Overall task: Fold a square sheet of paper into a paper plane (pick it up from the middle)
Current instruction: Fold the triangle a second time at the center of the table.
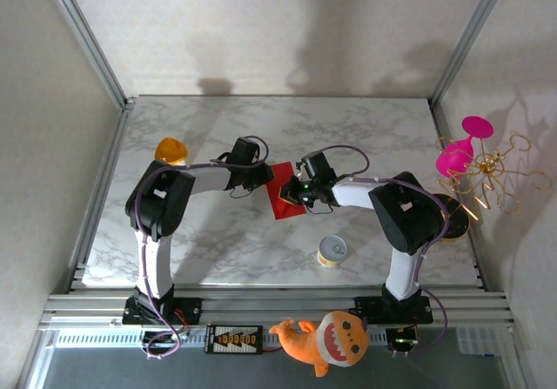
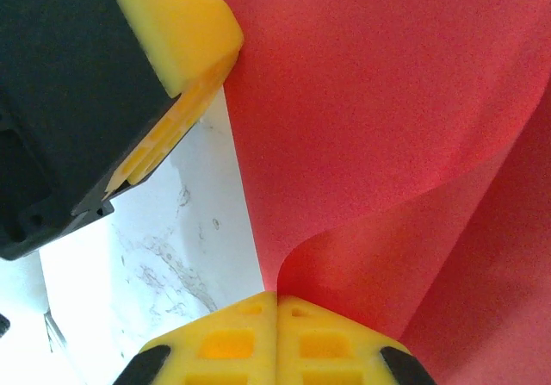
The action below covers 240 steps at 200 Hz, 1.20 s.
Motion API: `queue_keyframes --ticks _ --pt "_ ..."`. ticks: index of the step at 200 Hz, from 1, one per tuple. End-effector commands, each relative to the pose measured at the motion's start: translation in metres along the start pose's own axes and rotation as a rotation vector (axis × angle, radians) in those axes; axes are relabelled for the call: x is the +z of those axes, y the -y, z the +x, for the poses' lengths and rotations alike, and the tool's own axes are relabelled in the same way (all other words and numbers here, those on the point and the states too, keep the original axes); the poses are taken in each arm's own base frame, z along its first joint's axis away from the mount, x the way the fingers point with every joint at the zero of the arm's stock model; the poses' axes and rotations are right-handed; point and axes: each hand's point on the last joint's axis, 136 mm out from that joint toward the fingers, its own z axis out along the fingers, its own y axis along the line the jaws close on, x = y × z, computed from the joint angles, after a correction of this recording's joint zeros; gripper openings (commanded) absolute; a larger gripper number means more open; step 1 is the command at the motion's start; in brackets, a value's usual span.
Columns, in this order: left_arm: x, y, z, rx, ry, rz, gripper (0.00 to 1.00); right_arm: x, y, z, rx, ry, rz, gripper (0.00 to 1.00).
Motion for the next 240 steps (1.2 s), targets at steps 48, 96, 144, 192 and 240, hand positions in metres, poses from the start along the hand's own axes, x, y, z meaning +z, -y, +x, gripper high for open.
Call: queue_keyframes --ticks 48,96,144,192,240 --pt "0.014 -0.020 0.011 0.000 -0.051 -0.060 0.17 0.008 -0.007 -0.008 -0.006 0.012 -0.013 0.00" --pt "0.015 -0.019 0.014 0.004 -0.060 -0.059 0.16 0.011 -0.006 -0.012 0.008 0.026 -0.009 0.00" --pt "0.017 -0.020 0.017 0.004 -0.067 -0.064 0.16 0.012 -0.006 -0.014 0.015 0.037 -0.008 0.00" --pt "0.018 -0.021 0.018 0.001 -0.071 -0.066 0.16 0.014 -0.005 -0.018 0.019 0.047 -0.006 0.00" --pt "0.018 -0.022 0.019 0.001 -0.073 -0.069 0.16 0.016 -0.004 -0.019 0.020 0.047 -0.001 0.00"
